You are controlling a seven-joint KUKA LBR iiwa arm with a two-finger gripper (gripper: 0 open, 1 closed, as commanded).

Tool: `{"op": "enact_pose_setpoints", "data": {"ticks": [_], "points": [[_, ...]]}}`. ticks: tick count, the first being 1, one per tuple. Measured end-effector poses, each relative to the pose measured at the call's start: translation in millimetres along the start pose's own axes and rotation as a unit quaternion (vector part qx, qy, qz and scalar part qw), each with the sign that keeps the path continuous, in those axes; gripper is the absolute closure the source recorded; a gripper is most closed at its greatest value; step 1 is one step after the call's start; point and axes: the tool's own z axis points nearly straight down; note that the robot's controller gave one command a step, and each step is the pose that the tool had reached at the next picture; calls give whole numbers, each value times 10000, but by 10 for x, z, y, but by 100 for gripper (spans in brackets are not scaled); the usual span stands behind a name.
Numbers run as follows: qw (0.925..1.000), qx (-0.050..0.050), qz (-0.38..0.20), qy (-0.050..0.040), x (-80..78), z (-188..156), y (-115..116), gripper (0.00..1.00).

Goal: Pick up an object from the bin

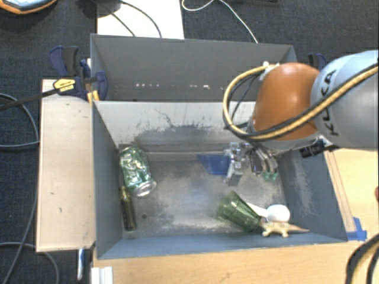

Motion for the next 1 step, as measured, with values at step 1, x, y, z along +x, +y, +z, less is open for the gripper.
{"op": "enact_pose_setpoints", "data": {"ticks": [1], "points": [[9999,6,76,65,-165,709,48,100]]}}
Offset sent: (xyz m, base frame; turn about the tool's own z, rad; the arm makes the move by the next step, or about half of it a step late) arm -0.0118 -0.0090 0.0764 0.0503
